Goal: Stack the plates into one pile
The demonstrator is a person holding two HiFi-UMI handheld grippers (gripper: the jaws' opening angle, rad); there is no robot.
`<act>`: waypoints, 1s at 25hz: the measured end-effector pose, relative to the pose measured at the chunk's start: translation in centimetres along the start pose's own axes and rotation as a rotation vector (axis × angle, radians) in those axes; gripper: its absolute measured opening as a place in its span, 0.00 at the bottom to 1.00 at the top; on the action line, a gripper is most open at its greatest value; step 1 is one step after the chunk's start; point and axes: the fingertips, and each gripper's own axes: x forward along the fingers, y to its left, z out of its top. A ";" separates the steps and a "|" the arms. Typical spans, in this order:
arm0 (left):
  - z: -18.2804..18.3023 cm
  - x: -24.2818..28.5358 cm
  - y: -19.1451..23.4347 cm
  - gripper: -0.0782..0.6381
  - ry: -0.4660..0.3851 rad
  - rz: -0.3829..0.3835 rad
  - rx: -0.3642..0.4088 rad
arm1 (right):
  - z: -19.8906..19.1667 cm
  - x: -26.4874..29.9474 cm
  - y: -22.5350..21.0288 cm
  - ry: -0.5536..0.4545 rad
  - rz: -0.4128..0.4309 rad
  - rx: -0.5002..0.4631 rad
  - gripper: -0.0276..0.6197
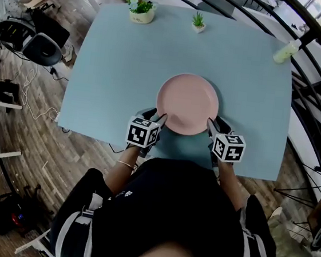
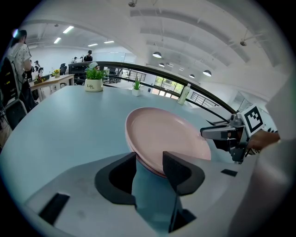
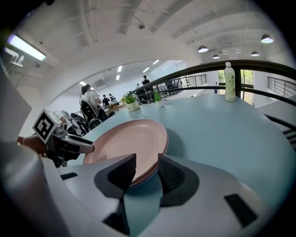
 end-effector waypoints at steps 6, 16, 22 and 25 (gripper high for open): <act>0.5 -0.8 0.7 0.33 -0.048 0.023 -0.003 | 1.3 -0.2 -0.4 -0.044 -0.016 0.011 0.28; 6.4 -3.8 -0.4 0.29 -0.276 -0.058 0.039 | 6.0 -1.9 1.0 -0.212 0.000 0.029 0.26; 10.7 -6.7 -2.7 0.22 -0.410 -0.081 0.182 | 10.5 -3.9 4.0 -0.343 0.066 0.004 0.18; 12.4 -7.8 -3.7 0.18 -0.464 -0.091 0.229 | 12.4 -5.2 5.0 -0.407 0.089 -0.011 0.11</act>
